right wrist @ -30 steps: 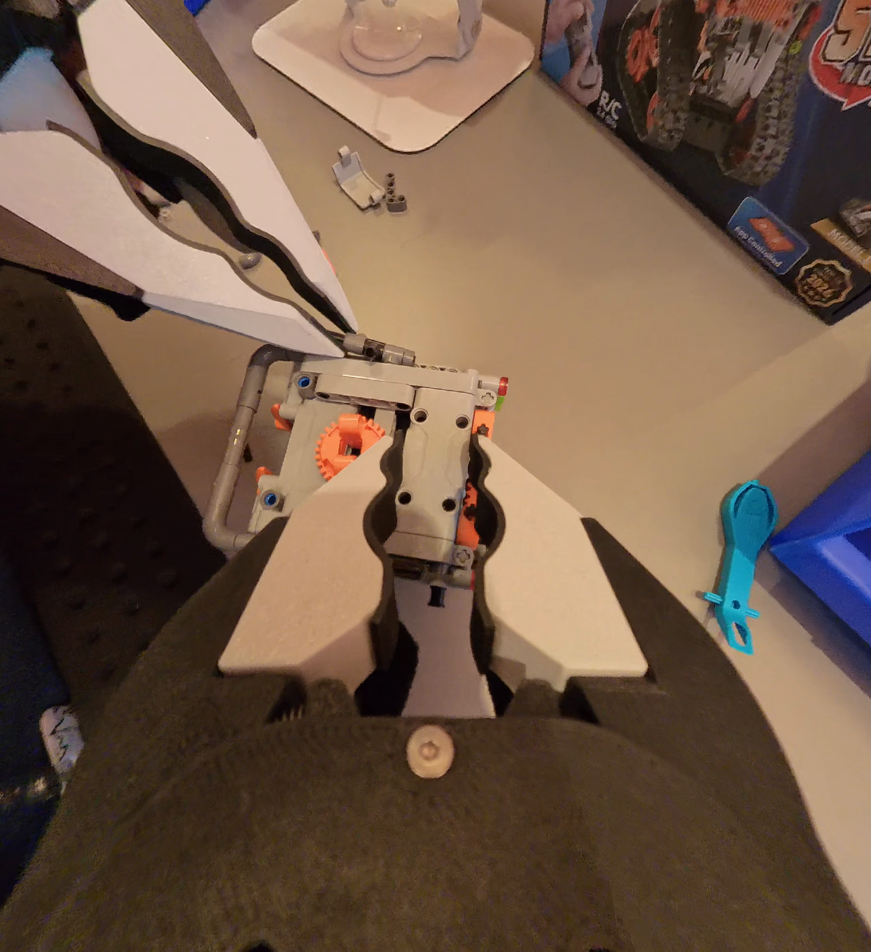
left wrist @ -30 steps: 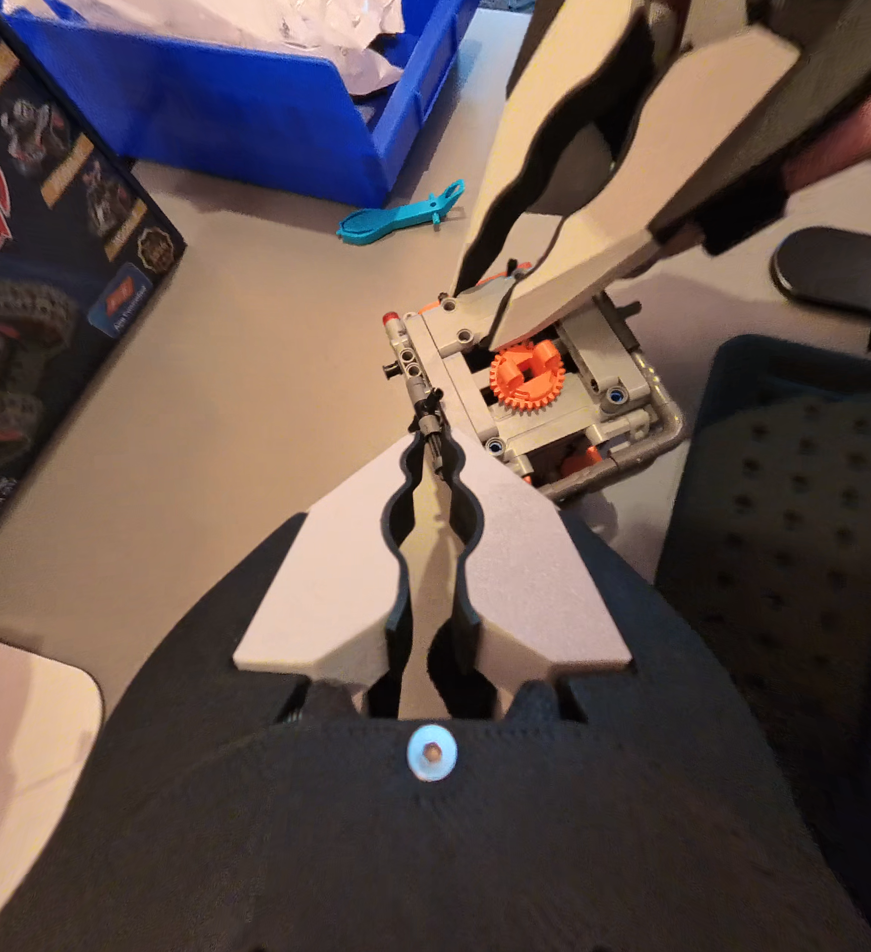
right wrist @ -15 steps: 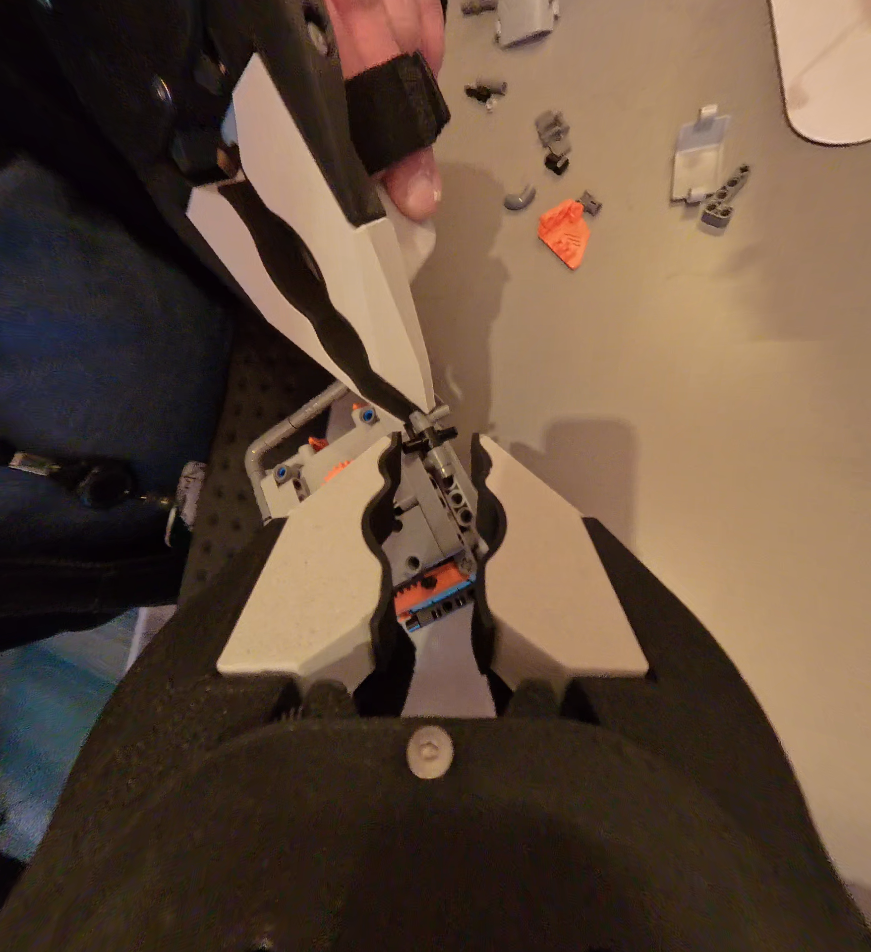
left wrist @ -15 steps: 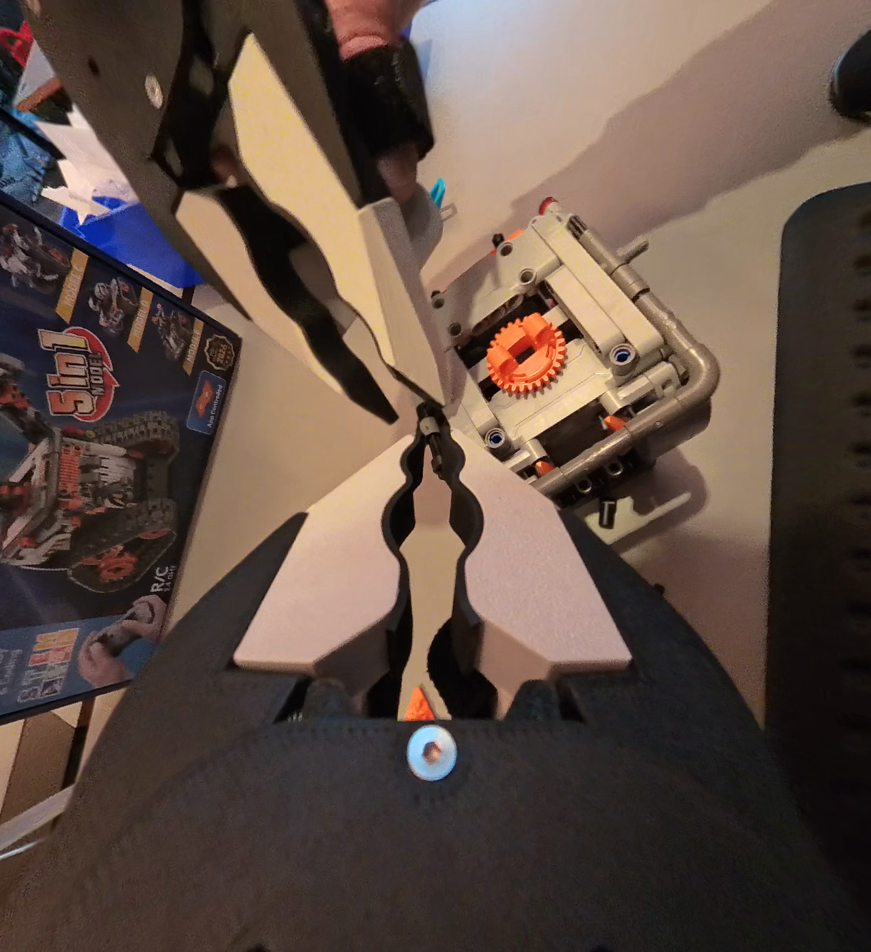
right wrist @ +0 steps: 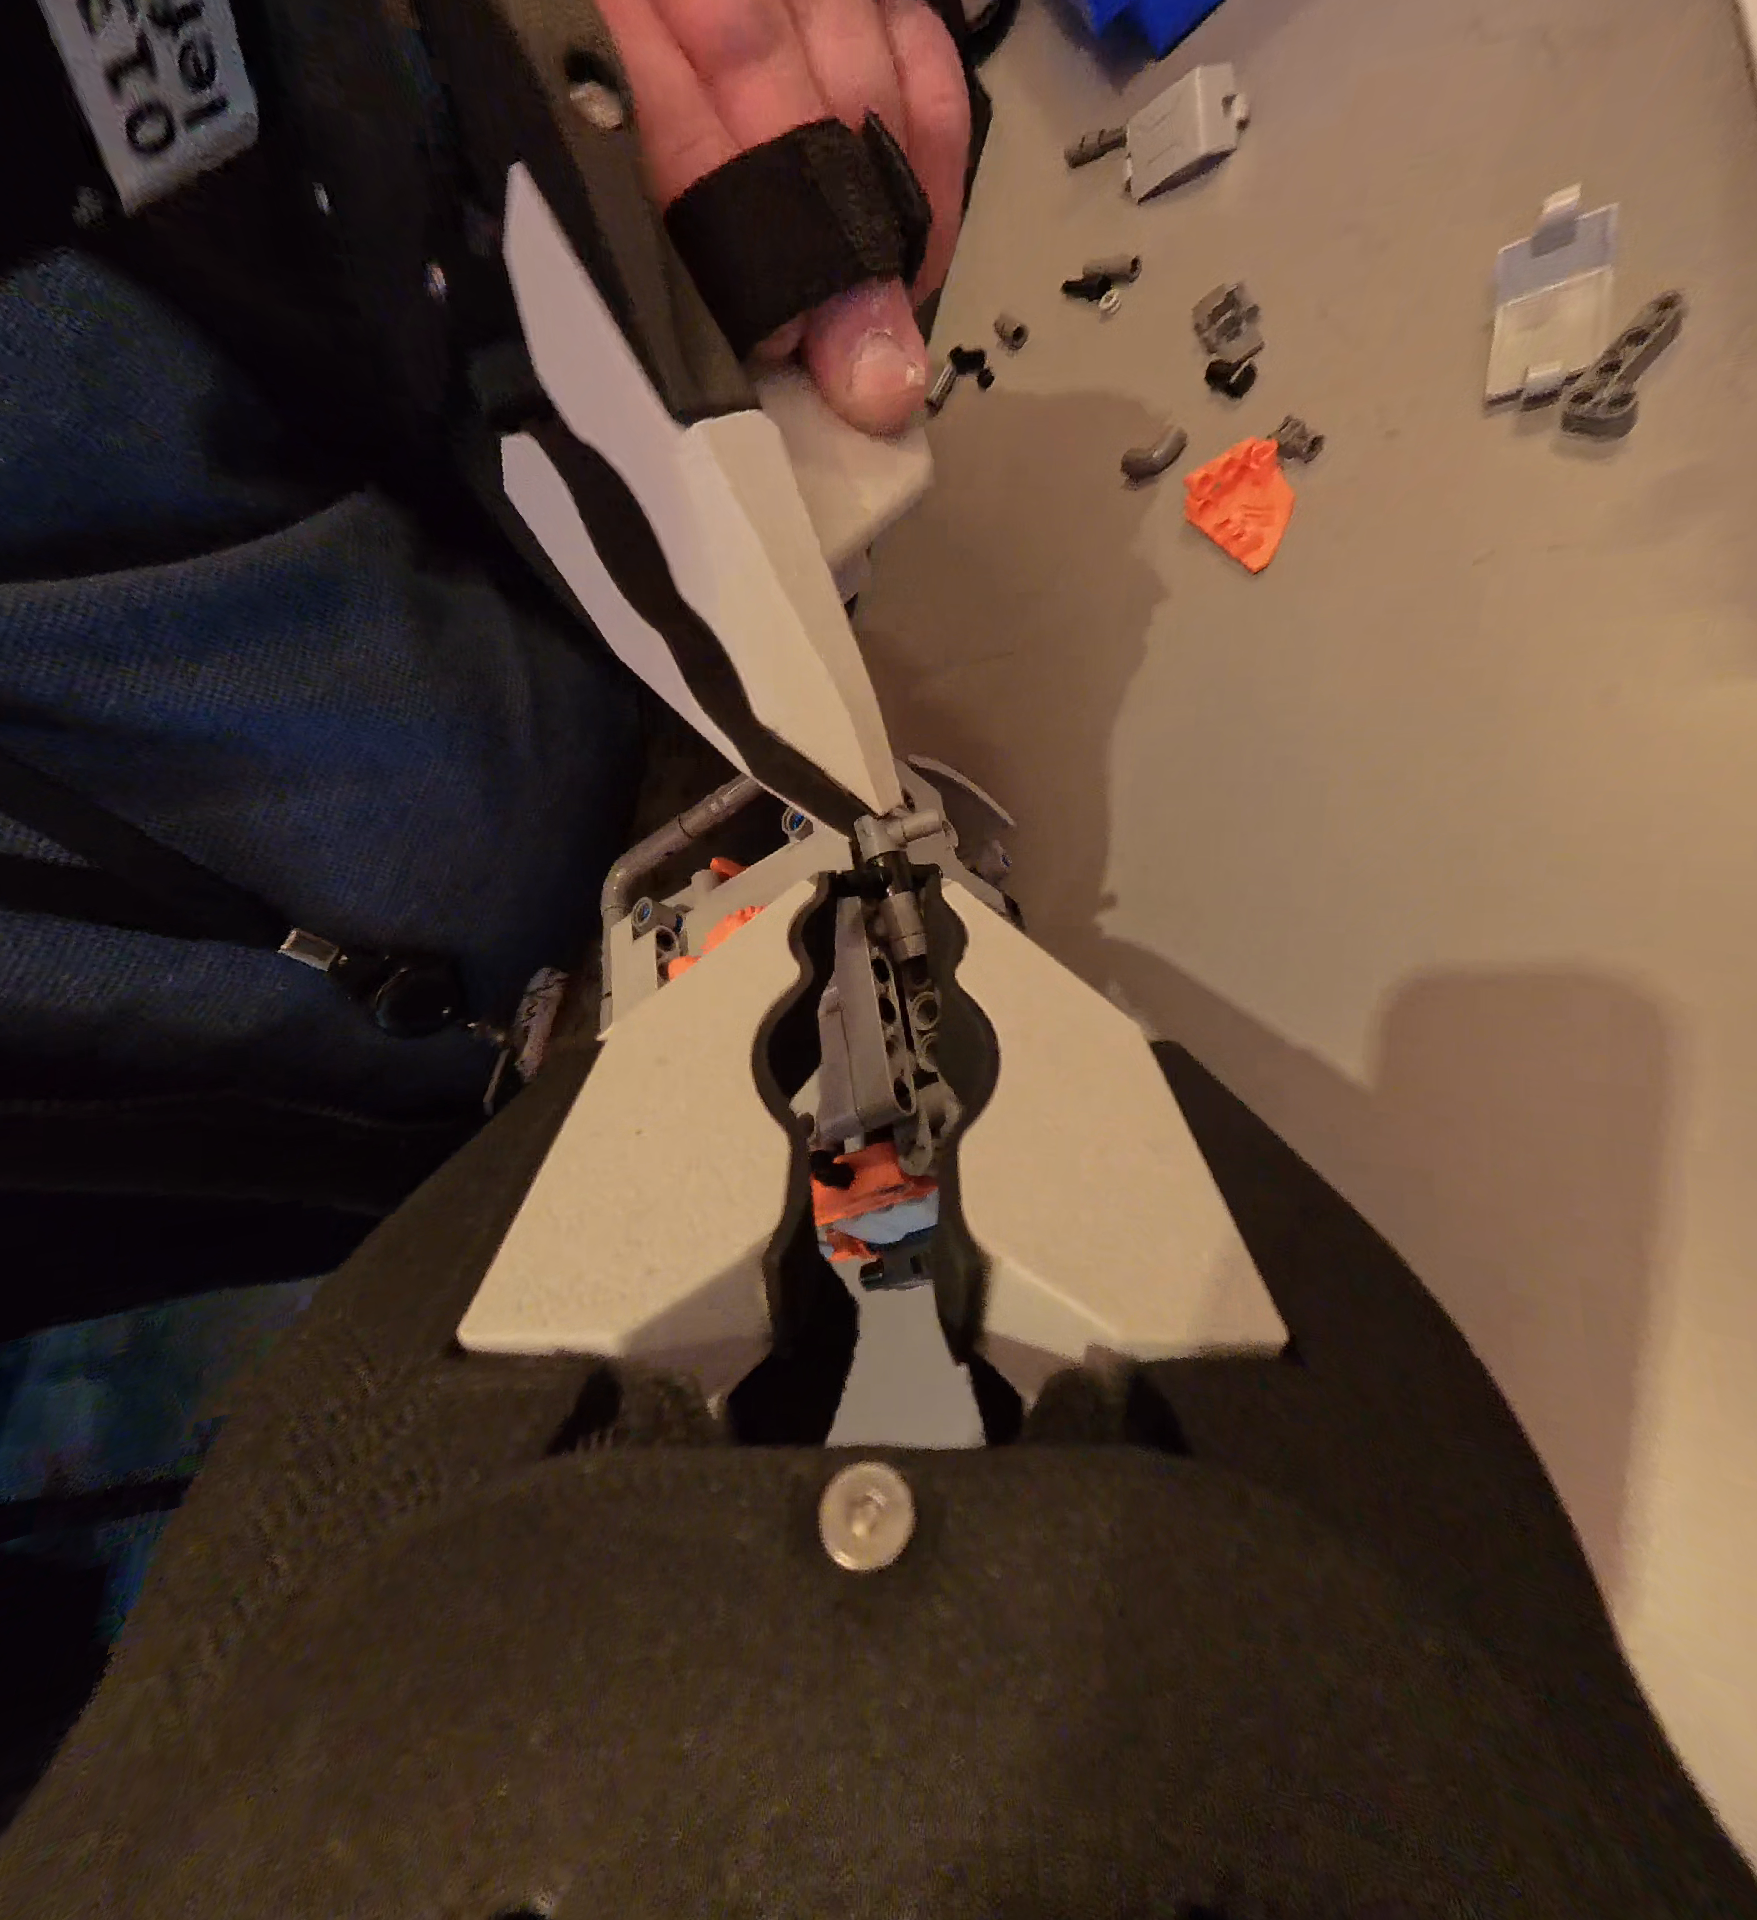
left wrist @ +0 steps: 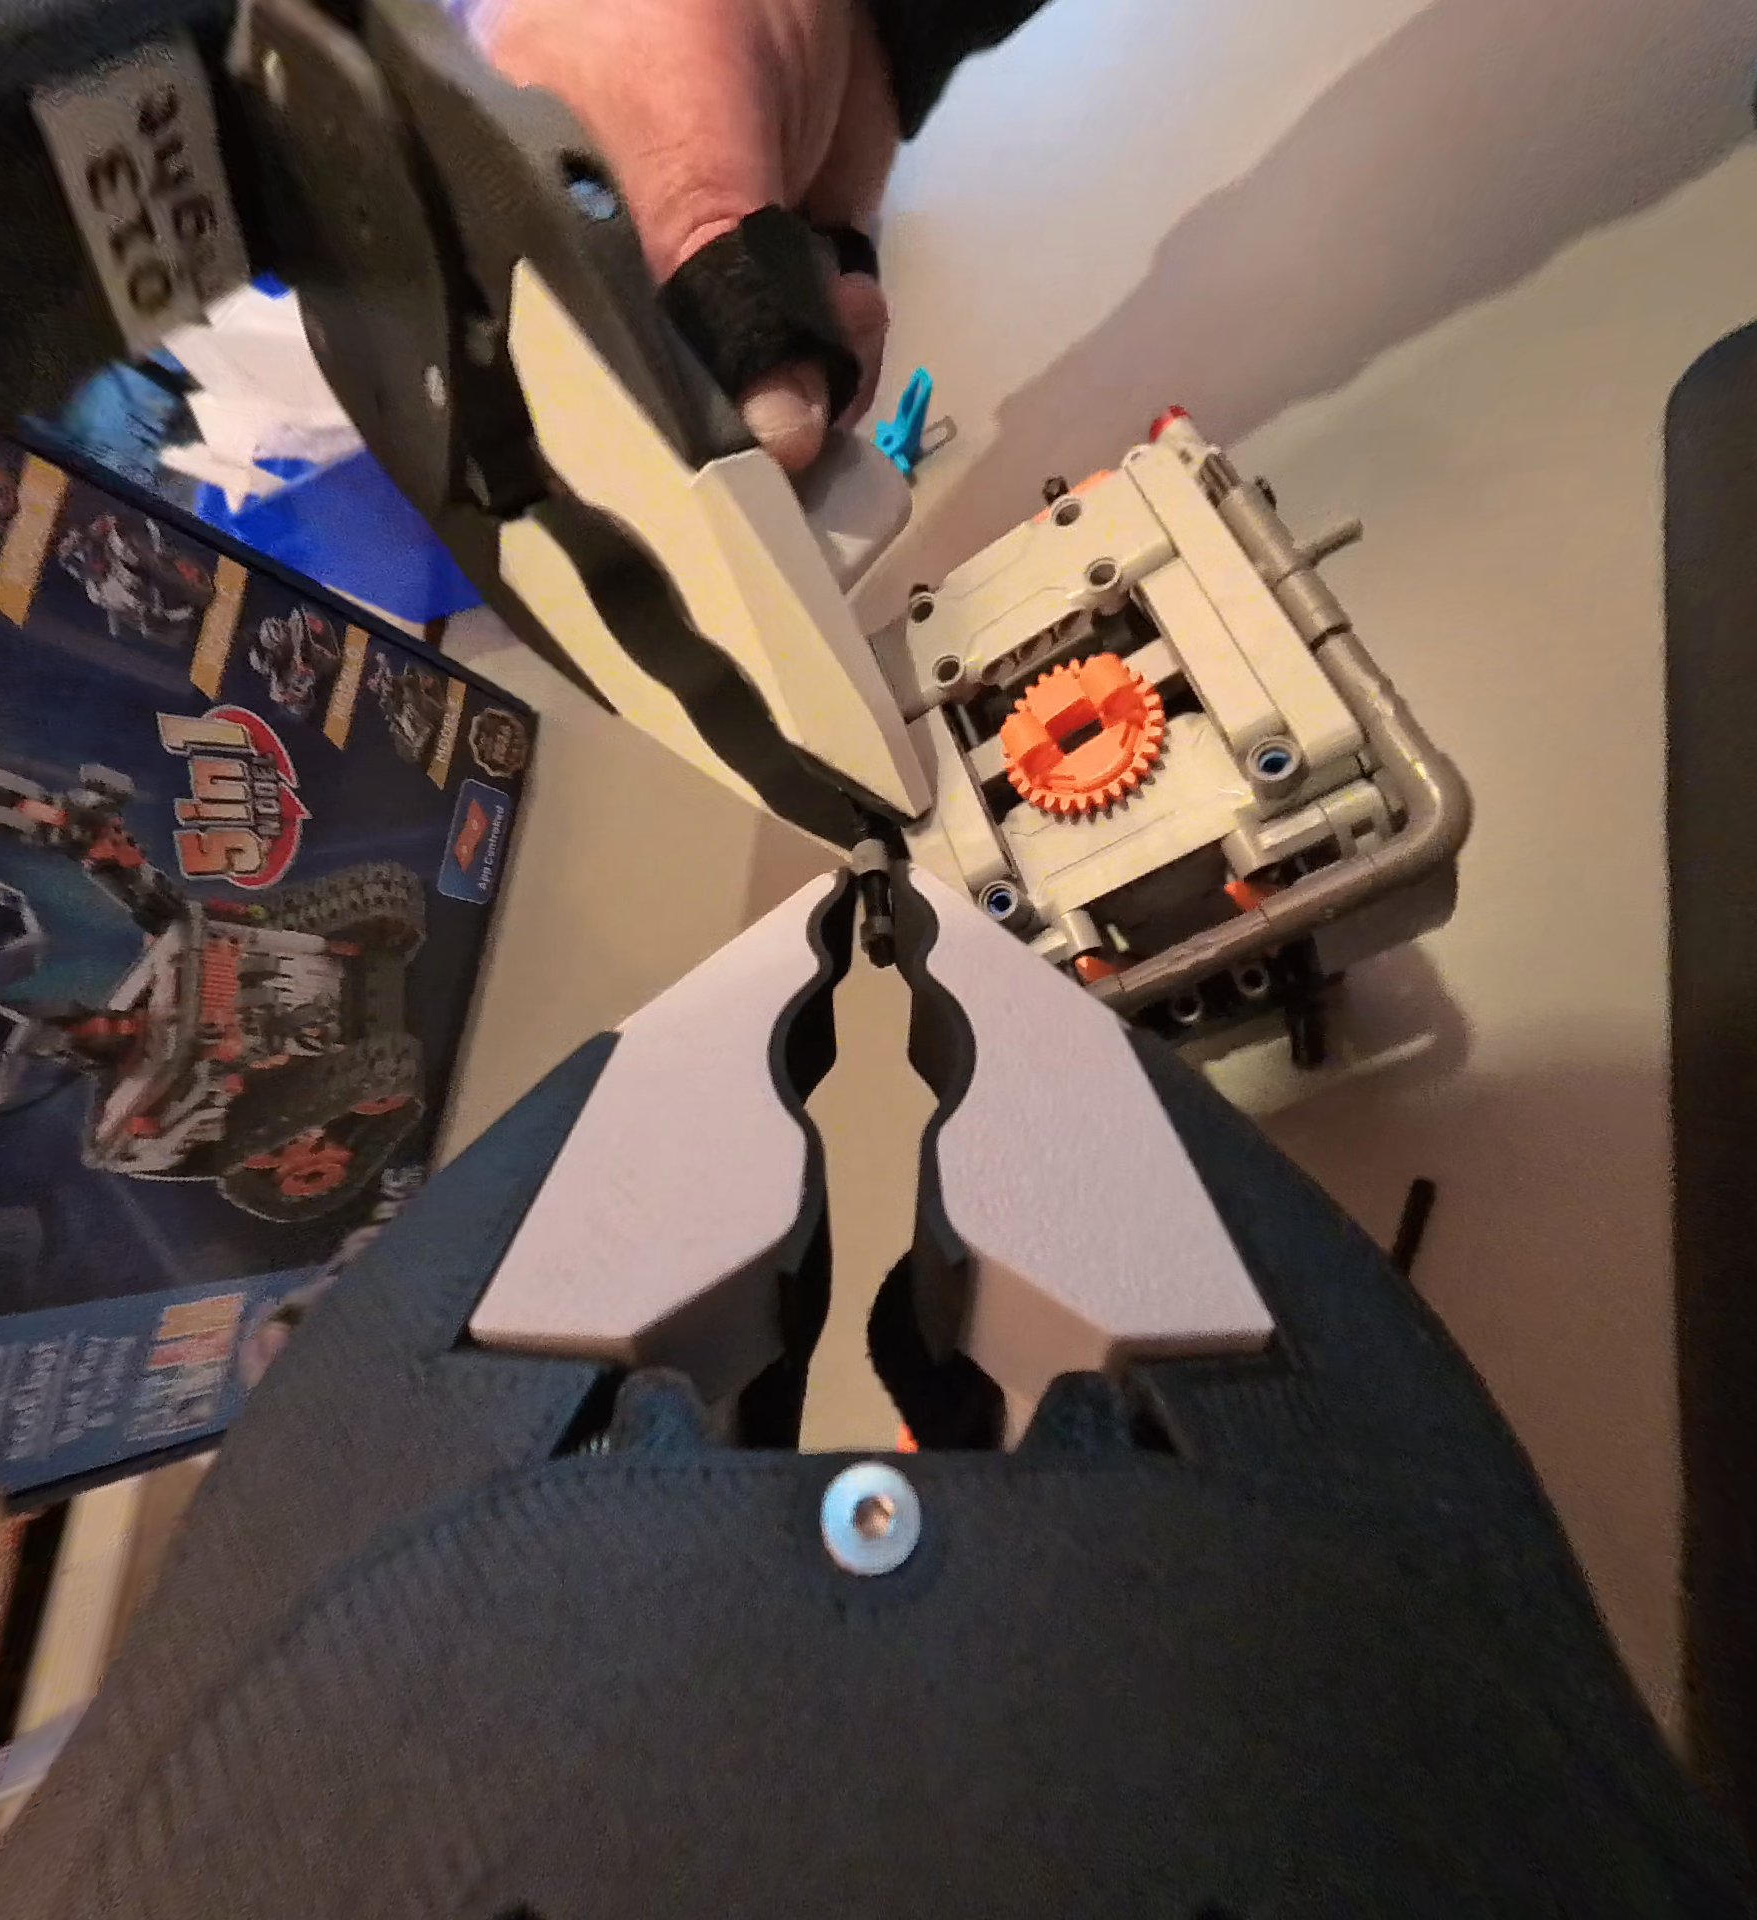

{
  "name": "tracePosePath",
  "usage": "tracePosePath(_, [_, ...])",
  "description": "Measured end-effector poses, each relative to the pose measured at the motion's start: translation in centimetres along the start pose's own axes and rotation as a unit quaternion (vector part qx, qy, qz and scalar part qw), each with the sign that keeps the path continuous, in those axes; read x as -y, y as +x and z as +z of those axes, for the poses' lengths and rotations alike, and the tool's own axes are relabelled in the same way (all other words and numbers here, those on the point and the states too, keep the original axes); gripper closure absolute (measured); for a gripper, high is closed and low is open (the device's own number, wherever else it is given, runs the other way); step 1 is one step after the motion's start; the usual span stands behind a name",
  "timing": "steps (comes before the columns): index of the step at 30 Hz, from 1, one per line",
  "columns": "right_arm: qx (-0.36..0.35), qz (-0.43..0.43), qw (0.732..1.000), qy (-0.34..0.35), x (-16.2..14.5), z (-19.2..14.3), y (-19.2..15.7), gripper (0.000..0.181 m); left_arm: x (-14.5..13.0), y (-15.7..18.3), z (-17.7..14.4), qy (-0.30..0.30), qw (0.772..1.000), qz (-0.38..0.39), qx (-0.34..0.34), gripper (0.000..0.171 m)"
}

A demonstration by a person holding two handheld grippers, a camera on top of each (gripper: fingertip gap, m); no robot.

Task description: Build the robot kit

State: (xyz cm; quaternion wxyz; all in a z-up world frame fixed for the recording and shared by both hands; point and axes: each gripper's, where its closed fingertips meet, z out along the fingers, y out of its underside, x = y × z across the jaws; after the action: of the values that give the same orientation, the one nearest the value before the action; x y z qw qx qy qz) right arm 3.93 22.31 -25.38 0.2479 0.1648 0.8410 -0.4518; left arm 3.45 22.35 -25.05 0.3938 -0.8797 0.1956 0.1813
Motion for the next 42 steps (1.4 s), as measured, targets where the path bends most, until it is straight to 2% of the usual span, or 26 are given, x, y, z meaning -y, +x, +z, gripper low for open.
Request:
tracePosePath(2, [-0.028,-0.016,0.999,0.009,0.1,-0.05,0.18,0.168,-0.13,-0.07,-0.01,0.003,0.999,-0.042,-0.015,0.167])
tracePosePath(8, [-0.088,-0.075,0.993,0.028,0.24,-0.2,0.06,0.172,-0.15,-0.34,0.06,0.014,0.994,-0.1,-0.042,0.159])
tracePosePath(12, [-0.124,-0.11,0.986,0.033,0.28,-0.29,0.09,0.173,0.06,0.11,0.21,0.022,0.981,-0.165,-0.103,0.167])
tracePosePath(17, [-0.146,-0.137,0.979,0.037,0.28,-0.3,-0.01,0.174,0.18,0.23,0.22,0.032,0.975,-0.175,-0.137,0.167])
tracePosePath(22, [-0.178,-0.17,0.969,0.03,0.31,-0.44,0.21,0.176,0.15,0.12,0.39,0.034,0.945,-0.259,-0.195,0.167])
tracePosePath(25, [-0.198,-0.191,0.961,0.034,0.39,-0.36,0.17,0.177,0.21,0.17,0.23,0.042,0.909,-0.333,-0.247,0.167])
tracePosePath(30, [-0.223,-0.202,0.953,0.031,0.29,-0.32,0.13,0.178,0.36,0.24,0.17,0.059,0.826,-0.456,-0.326,0.168])
tracePosePath(35, [-0.217,-0.193,0.956,0.05,0.24,-0.4,0.06,0.178,0.55,0.12,0.19,0.068,0.727,-0.557,-0.394,0.168])
tracePosePath(40, [-0.205,-0.175,0.961,0.06,0.17,-0.44,-0.1,0.177,0.7,0.22,0.2,0.073,0.684,-0.591,-0.422,0.167])
tracePosePath(42, [-0.203,-0.165,0.963,0.061,0.12,-0.48,0.02,0.177,0.68,0.21,0.29,0.075,0.658,-0.612,-0.433,0.167])
